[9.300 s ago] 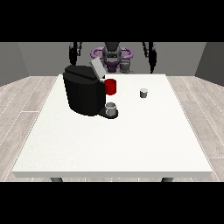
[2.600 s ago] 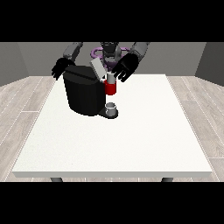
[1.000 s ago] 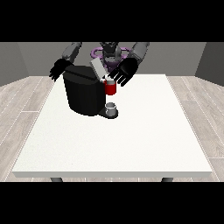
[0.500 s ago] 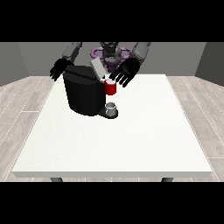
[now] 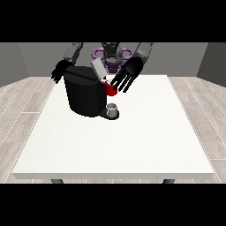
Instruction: Insert the coffee pod into the coffee machine and close the lid
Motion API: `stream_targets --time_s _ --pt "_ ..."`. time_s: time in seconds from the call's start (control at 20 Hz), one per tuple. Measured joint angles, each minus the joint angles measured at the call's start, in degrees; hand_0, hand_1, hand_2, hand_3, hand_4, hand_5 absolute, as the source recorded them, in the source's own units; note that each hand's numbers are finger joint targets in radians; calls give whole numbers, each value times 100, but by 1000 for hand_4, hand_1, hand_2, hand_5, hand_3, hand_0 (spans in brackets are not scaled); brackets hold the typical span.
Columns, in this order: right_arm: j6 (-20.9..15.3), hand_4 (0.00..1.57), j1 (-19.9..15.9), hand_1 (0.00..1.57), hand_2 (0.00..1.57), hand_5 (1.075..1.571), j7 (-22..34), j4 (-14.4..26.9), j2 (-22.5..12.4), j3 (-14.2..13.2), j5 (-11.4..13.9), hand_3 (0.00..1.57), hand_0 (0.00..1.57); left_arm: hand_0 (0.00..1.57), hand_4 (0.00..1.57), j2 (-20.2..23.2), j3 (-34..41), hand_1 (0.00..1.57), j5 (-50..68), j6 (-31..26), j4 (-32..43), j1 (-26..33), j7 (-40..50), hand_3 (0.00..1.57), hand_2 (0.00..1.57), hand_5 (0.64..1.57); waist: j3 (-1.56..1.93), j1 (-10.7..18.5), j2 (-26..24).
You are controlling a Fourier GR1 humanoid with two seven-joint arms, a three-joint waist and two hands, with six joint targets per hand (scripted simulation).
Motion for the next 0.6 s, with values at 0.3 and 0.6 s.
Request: stream_targets --time_s 0.3,0.6 --pt "-1 376 185 0 0 1571 -202 244 -11 -74 -3 0 0 0 0 -122 -14 0 -31 -74 -75 95 82 0 0 1571 -1 115 -206" --pt "33 392 359 0 0 1571 -275 471 -50 -189 -83 0 0 0 0 -347 -18 0 -4 -104 -225 371 128 0 0 1571 -2 322 -566"
